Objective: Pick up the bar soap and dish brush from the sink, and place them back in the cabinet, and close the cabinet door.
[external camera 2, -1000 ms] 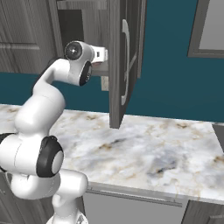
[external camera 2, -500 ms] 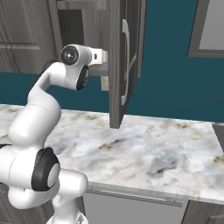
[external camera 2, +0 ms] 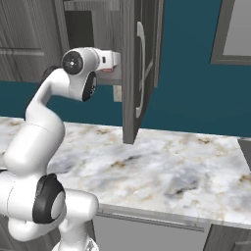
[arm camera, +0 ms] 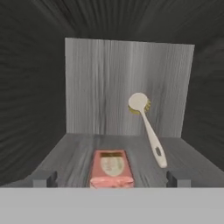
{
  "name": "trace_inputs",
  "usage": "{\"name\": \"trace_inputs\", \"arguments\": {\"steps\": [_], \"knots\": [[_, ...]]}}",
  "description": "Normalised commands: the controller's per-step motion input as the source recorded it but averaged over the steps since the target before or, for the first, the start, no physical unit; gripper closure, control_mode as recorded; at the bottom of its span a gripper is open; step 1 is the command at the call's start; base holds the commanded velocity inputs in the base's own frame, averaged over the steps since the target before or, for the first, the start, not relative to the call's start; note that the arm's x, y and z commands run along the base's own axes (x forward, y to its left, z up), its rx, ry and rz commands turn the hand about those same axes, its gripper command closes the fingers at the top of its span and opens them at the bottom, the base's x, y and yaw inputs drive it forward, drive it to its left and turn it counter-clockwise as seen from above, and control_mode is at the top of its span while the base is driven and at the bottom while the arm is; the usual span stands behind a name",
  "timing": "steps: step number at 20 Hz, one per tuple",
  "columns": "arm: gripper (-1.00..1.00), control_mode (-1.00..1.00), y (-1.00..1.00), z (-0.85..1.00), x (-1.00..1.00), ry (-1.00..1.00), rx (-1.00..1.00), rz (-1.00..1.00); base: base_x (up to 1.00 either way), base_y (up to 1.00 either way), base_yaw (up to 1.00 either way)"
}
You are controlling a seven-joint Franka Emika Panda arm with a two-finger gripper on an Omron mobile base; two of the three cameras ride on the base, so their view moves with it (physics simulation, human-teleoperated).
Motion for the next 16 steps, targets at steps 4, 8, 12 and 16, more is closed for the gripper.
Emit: {"name": "trace_inputs", "arguments": {"steps": [4,8,12,16], "knots": [[-1.00,-1.00,0.00,0.13,-0.25,-0.06,0.00,0.00,0.00,0.00,0.00],[-1.00,-1.00,0.00,0.16,-0.32,-0.06,0.00,0.00,0.00,0.00,0.00],[-1.00,-1.00,-0.02,0.20,-0.38,-0.05,0.00,0.00,0.00,0.00,0.00],[-1.00,-1.00,-0.02,0.18,-0.36,-0.04,0.00,0.00,0.00,0.00,0.00]]}}
